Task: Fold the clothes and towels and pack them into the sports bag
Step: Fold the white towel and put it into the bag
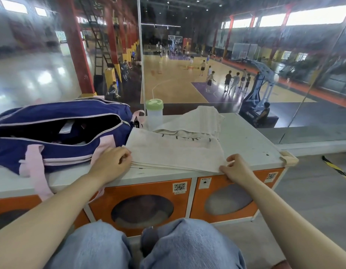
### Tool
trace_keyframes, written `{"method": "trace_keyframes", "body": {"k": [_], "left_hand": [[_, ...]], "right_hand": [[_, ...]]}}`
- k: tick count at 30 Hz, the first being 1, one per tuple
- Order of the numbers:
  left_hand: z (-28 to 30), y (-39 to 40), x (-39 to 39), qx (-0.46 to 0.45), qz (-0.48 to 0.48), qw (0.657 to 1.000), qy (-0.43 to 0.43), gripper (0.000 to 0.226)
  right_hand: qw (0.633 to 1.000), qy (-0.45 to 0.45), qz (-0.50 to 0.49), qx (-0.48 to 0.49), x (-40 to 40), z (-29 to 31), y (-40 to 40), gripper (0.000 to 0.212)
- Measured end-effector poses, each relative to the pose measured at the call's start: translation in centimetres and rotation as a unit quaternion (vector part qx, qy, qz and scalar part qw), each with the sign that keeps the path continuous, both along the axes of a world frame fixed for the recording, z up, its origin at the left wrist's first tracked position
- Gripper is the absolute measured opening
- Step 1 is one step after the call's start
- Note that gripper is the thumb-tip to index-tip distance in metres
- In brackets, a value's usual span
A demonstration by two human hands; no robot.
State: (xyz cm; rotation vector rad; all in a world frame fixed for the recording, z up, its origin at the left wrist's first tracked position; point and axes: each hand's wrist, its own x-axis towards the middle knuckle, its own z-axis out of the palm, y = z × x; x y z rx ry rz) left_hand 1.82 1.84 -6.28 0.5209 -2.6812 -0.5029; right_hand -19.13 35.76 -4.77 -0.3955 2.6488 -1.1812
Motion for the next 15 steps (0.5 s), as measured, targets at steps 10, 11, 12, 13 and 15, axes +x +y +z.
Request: {"method": "trace_keyframes", "body": {"k": [10,11,12,13,15], "left_hand": [[1.7,3.8,-7.4,-0.107,-0.019,0.992,-0.055,0.045],[1.6,3.8,-7.8,-0.12,-0.013,0.989,-0.082,0.049],[1.5,3.9,-8.0,-0.128,-0.009,0.986,-0.105,0.051],[1.4,4.0,-8.3,-0.137,-0.012,0.983,-0.119,0.051],[1.5,4.5,-8.6,-0.149,-0.025,0.983,-0.1,0.047]], "right_hand": [[0.993,-0.12,-0.017,-0.005,-0.3,1.8,-0.7,0.024],[0.992,-0.126,-0.011,-0.003,-0.6,1.8,-0.4,0.02],[0.993,-0.116,-0.003,0.027,-0.9,1.9,-0.1,0.018],[0.992,-0.095,0.006,0.082,-1.5,2.0,0.2,0.02],[0.976,-0.053,0.028,0.211,-2.5,2.4,0.7,0.029]]}}
